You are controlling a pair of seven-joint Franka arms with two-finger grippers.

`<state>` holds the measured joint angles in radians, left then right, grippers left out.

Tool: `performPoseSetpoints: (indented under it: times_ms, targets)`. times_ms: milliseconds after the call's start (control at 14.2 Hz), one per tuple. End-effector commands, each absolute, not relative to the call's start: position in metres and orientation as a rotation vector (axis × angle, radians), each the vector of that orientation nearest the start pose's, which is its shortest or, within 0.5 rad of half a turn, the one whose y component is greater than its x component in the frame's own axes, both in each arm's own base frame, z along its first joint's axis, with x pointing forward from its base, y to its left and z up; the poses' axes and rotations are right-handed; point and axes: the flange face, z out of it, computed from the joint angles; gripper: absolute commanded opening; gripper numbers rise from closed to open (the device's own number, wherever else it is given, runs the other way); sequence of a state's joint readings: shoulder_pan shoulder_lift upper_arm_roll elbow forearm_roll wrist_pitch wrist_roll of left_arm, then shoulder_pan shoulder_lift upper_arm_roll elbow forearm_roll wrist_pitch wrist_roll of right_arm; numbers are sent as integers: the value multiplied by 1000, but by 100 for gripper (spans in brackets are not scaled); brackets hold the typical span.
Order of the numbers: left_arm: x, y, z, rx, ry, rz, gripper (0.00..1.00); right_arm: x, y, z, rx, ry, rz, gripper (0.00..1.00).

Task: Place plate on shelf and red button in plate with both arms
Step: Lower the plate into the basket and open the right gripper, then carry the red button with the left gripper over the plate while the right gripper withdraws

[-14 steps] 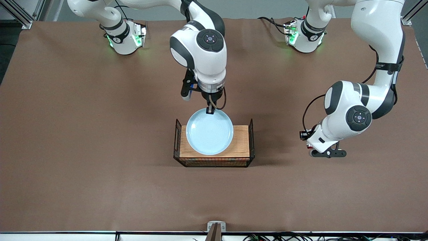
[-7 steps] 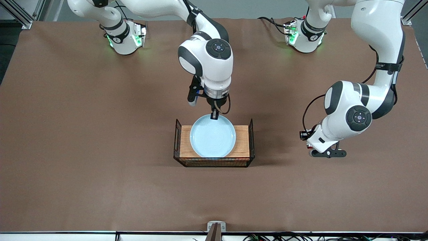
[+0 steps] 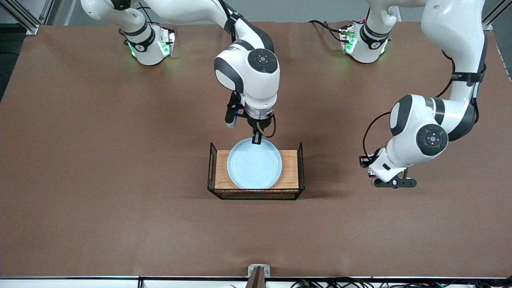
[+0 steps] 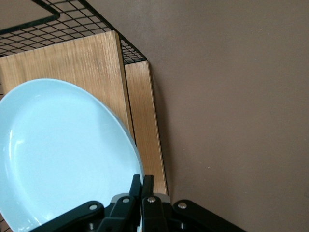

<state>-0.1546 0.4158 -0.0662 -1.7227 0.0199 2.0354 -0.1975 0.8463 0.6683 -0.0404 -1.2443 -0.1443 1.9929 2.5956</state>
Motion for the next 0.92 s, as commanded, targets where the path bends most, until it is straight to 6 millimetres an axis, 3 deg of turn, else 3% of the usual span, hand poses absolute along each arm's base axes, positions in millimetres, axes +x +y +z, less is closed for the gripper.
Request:
performPoseSetpoints:
  times_ms: [0,353,423,494,564,705,846]
  targets:
    - [633,-139,377,-3132,27,179,33,526,541,378,-1934,2288,-289,2]
    - [636,-138,420,-3132,2,175,34,527,541,374,-1997,2237,-333,21]
    - [632,-142,431,-3134,11,170,34,528,540,373,-2028,2215,-336,37]
    - [629,-144,444,-3142,11,149,34,528,540,373,-2057,2194,-338,66]
    - [626,-146,453,-3167,-16,145,34,528,540,373,-2070,2183,-340,84]
    - [622,-155,471,-3198,-84,129,34,527,540,371,-2075,2183,-339,100]
    - [619,-170,480,-3203,-131,124,34,527,540,372,-2075,2184,-340,100]
